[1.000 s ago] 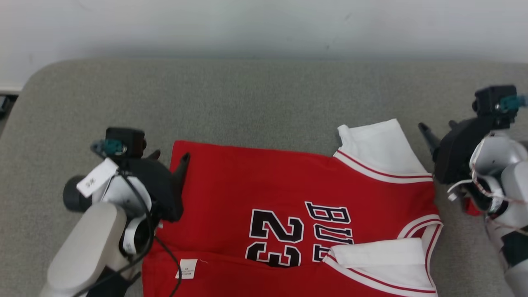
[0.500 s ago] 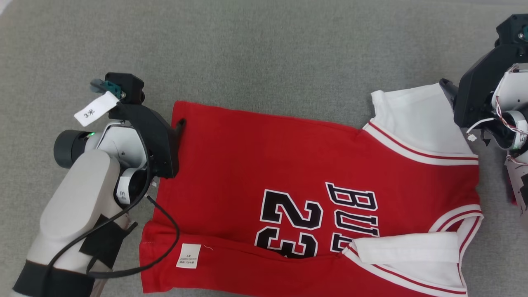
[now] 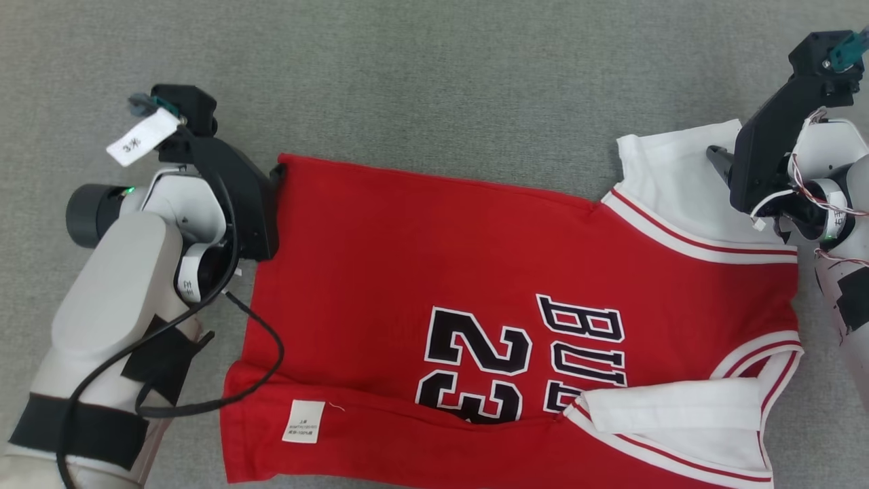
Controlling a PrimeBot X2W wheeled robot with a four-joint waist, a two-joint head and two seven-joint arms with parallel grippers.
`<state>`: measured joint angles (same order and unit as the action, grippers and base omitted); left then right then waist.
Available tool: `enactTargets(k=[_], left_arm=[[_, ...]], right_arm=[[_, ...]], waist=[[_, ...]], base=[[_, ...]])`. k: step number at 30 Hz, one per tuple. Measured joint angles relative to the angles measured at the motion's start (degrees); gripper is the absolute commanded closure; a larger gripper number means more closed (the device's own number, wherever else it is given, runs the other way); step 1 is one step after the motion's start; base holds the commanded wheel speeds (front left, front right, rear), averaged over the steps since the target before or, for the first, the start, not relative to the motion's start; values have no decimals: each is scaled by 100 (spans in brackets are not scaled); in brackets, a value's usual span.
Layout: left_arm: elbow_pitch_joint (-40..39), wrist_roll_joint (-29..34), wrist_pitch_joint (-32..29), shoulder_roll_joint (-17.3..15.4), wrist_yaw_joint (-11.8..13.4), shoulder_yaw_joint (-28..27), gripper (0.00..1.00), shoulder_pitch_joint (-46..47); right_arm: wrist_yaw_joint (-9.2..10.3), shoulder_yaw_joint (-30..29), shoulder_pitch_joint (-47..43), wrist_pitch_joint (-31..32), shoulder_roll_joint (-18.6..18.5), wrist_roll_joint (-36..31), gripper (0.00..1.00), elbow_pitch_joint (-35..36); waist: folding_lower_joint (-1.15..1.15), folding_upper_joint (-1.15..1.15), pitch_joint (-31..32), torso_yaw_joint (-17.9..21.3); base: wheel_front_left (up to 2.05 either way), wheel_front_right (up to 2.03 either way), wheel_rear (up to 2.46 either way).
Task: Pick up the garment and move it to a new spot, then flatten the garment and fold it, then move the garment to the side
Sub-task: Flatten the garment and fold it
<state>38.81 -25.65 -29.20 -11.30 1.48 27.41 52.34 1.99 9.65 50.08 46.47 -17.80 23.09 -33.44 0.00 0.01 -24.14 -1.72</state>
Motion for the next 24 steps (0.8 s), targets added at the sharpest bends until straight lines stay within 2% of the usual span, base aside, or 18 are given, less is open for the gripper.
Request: enactTargets(k=[10,12,13,14,15,16,24], left_arm=[[330,-1,58,254,-205,119,2,321],[398,-1,85,247,-233,120,26,322],[437,-1,102,243,-255,120,50,323],[464,-1,103,242,-257,122,56,325],[486,-1,115,243,-259,127,70,331],[499,-1,120,247,-288,130,100,336],[689,-1,188,335,-397,178,100,441]], right_arm=[[-9,-25,93,-19,-11,1,0,-204],[-31,-32,96,-62,-11,1,0,-246],[-51,-34,101,-66,-11,1,0,-274],[-51,-36,109,-68,-11,1,0,-297],[-51,-36,118,-80,-11,2,0,-316],[-51,-36,126,-96,-11,2,0,-332],[-101,-12,308,-116,-38,0,0,-515]], waist=[[0,0,-41,128],[0,0,-42,129],[0,0,-42,128],[0,0,-44,126],[0,0,-47,123],[0,0,-50,119],[0,0,-60,63]], base=[[0,0,0],[0,0,0],[0,0,0],[0,0,0],[0,0,0],[0,0,0],[0,0,0]])
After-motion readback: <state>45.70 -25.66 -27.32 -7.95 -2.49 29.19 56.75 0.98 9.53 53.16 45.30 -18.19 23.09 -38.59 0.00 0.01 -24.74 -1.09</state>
